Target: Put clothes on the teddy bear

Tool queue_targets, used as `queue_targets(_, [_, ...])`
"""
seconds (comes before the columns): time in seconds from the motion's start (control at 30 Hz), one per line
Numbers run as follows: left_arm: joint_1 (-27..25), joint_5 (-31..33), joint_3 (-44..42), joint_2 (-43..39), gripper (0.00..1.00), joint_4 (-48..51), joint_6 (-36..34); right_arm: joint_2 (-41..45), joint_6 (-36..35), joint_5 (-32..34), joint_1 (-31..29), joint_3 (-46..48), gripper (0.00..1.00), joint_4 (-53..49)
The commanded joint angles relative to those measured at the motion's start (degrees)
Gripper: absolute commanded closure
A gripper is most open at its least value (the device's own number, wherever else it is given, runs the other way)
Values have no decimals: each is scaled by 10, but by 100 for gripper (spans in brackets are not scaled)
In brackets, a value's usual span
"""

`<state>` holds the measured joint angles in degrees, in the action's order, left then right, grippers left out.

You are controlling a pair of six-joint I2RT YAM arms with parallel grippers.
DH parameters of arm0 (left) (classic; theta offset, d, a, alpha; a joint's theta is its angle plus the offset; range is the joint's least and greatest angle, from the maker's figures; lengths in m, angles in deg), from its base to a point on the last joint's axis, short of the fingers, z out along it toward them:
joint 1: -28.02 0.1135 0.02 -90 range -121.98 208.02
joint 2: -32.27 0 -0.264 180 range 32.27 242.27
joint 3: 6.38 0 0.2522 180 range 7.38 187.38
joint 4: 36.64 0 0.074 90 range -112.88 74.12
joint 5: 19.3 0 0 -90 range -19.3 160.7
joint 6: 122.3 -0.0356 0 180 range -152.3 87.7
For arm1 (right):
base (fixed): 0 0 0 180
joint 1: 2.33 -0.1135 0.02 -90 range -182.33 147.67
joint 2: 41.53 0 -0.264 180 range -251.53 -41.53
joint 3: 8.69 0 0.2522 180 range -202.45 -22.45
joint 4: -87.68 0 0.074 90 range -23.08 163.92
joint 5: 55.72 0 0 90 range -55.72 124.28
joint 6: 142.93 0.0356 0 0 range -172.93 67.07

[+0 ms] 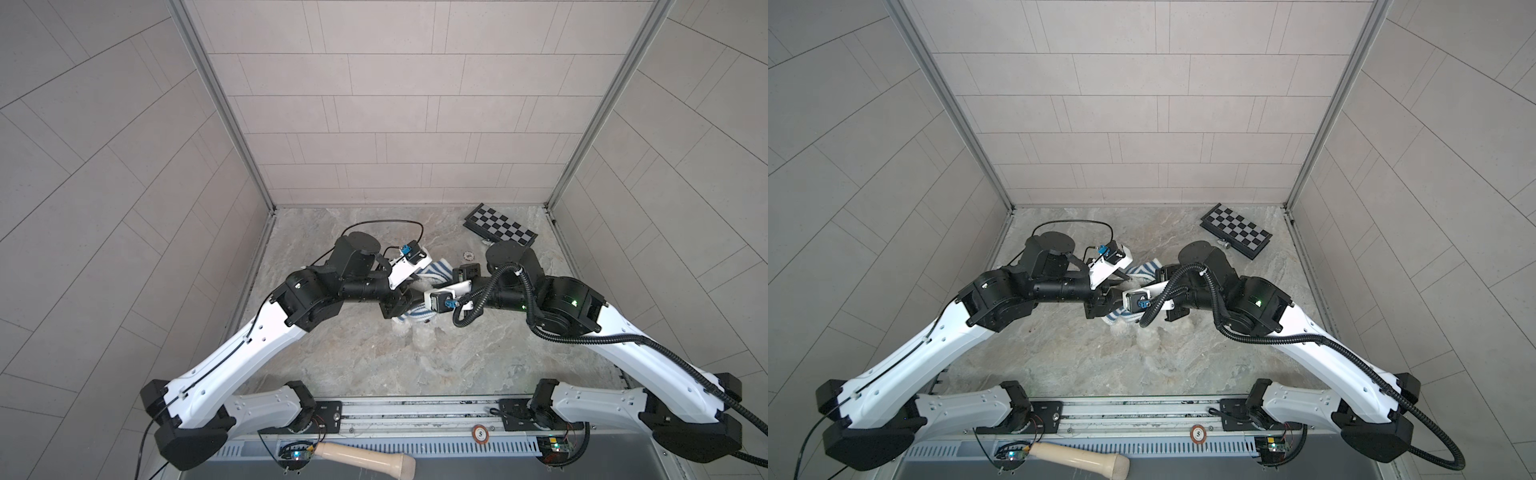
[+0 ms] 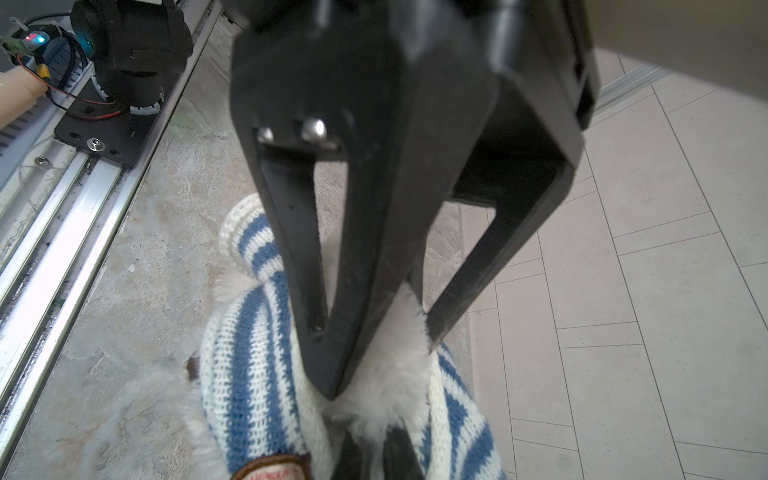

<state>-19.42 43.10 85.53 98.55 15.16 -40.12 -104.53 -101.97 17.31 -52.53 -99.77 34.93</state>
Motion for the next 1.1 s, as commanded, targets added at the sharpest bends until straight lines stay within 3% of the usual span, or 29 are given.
queue_targets(0.0, [-4,30,-8,11,55,-4,-3,15,5,-28,-2,-6,100,29])
queue_targets(0.4, [-3,46,-29,23,61,-28,-12,21,22,-35,-4,9,100,56])
queue_targets(0.6, [-3,79,-51,16,97,-47,-25,27,39,-23,-9,21,100,83])
queue_targets(0.7, [-3,101,-74,-11,100,-92,-23,35,53,-6,-15,27,100,89])
queue_targets(0.8, [-3,130,-109,-43,100,-155,-19,57,97,5,-18,50,71,105])
queue_targets(0.87, [-2,145,-129,-56,100,-190,-22,79,131,13,-17,69,61,111])
queue_targets(1.07, [-1,143,-152,-67,100,-259,-42,170,346,95,-5,156,52,171])
